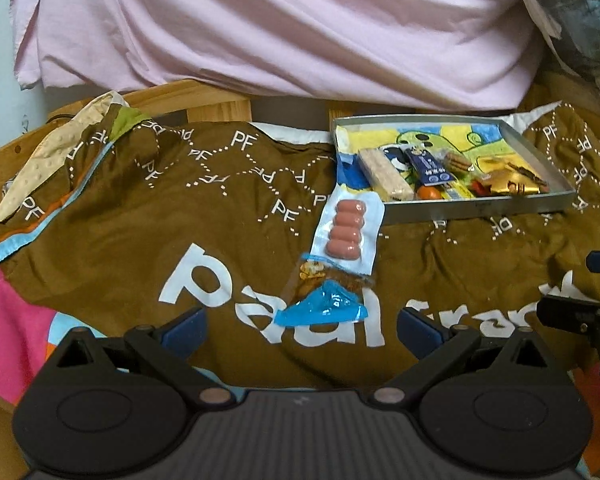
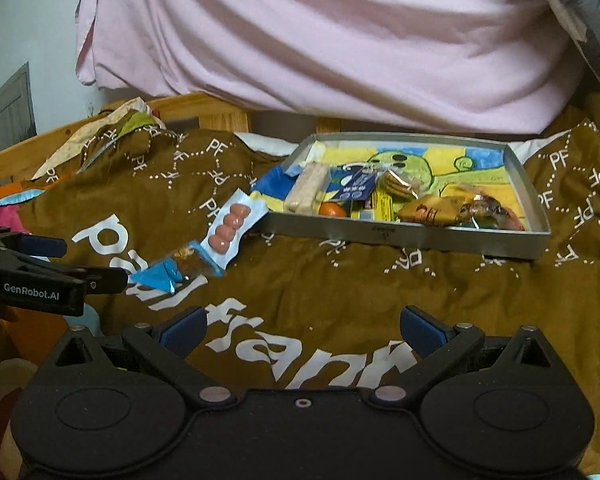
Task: Organize snacks
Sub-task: 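Lower both tools toward the sausage pack and blue-wrapped snack pack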
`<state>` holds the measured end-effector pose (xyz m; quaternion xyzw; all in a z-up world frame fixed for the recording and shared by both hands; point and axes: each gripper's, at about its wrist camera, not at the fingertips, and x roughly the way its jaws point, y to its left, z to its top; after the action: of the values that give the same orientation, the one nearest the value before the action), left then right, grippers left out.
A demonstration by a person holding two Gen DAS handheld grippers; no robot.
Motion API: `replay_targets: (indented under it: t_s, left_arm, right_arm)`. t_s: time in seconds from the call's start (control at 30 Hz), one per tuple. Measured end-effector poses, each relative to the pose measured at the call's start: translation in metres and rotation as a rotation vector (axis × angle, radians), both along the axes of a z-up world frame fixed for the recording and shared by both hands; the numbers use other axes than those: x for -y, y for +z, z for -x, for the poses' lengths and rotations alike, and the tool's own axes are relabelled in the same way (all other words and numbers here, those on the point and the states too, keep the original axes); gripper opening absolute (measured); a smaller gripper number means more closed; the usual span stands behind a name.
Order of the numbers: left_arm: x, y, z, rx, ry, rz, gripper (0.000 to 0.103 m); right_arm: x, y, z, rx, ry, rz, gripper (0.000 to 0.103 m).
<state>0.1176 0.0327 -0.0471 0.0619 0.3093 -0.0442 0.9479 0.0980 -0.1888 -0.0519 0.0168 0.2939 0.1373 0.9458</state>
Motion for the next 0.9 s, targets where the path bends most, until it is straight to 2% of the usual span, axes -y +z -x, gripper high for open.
replay_targets:
  t_s: [0.57, 0.7, 0.9]
  left_arm:
    - [-0.004, -0.016, -0.015, -0.054, -0.057, -0.042, 0.103]
    - [-0.002, -0.017, -0.028, -0.082, -0.092, -0.036, 0.103]
    - [0.001, -0.022, -0.046, -0.103, -0.123, -0.075, 0.103]
  right_arm:
    - [-0.02, -0.015, -0.013, -0.09, 0.086, 0.065, 0.102]
    - [-0.025, -0.015, -0.023, -0.061, 0.114, 0.049, 0.102]
    - [-0.02, -0.01, -0.057, -0.016, 0.157, -0.025, 0.102]
